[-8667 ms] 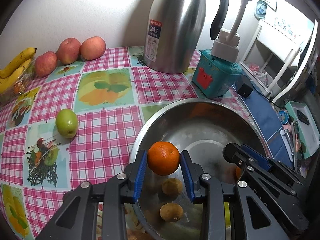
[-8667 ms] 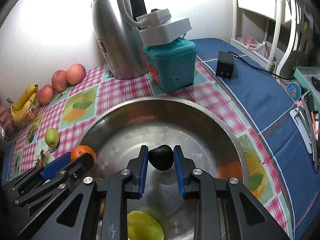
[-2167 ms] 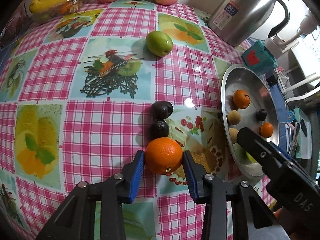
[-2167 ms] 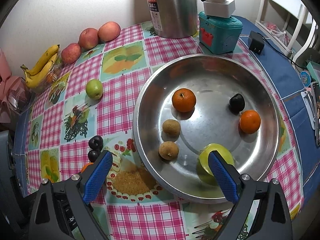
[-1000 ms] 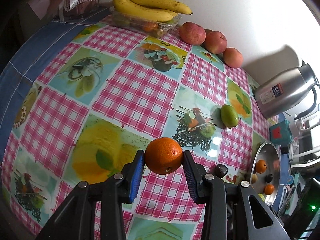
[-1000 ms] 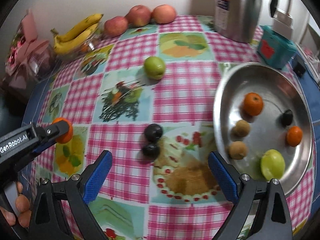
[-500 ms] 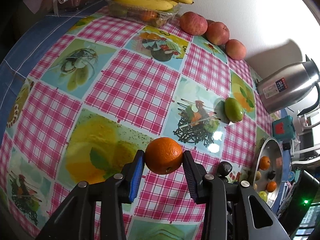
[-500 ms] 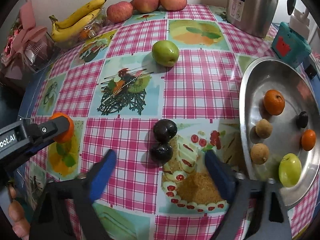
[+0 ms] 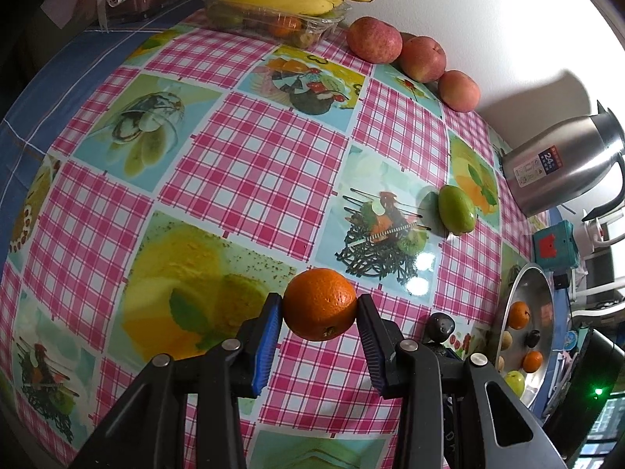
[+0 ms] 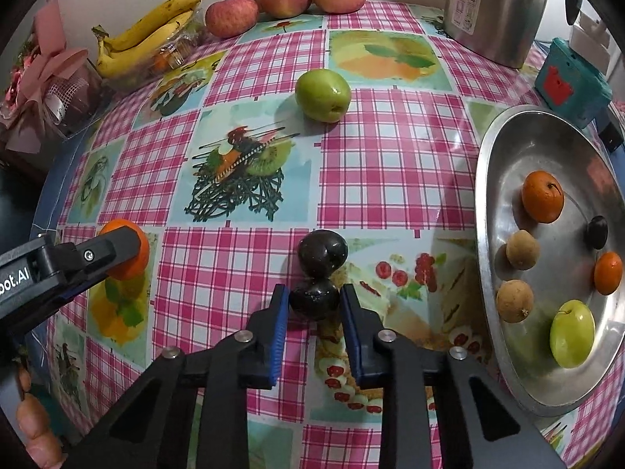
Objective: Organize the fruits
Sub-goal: 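Close the right gripper on a dark plum while the left holds the orange up, then carry the plum with the right tool over the bowl while the left carries the orange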
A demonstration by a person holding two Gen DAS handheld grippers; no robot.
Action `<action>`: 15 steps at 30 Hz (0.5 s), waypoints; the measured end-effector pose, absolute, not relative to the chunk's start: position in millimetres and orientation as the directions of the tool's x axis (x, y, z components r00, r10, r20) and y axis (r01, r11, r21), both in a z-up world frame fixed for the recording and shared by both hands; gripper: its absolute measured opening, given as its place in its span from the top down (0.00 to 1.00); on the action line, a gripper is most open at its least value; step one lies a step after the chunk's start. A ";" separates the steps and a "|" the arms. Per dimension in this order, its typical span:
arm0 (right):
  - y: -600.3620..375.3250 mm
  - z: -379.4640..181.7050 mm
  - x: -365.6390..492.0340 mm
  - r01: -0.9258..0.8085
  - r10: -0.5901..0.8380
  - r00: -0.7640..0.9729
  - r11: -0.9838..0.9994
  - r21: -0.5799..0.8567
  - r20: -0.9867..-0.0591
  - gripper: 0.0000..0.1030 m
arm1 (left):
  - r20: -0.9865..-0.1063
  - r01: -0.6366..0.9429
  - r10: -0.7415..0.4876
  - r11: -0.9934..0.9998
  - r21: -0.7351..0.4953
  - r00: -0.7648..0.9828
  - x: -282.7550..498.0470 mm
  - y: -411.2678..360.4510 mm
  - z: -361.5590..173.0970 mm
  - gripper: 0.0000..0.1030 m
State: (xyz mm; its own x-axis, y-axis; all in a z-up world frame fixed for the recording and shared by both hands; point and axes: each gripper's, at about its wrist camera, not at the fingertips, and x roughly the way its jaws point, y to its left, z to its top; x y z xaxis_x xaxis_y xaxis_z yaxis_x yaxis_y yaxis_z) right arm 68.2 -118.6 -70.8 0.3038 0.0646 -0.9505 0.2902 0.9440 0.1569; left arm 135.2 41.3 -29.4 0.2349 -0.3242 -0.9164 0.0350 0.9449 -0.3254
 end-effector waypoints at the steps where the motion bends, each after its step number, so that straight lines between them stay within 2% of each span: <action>1: -118.7 -70.6 68.2 0.290 0.067 0.305 0.944 0.160 -0.950 0.74 | -0.916 0.035 -0.324 0.945 -0.325 0.235 135.3 41.3 -29.3 0.60; 15: -120.8 -33.9 59.5 0.274 0.101 0.389 0.936 0.220 -0.916 0.75 | -0.908 0.057 -0.329 0.944 -0.325 0.260 136.0 37.6 -18.4 0.60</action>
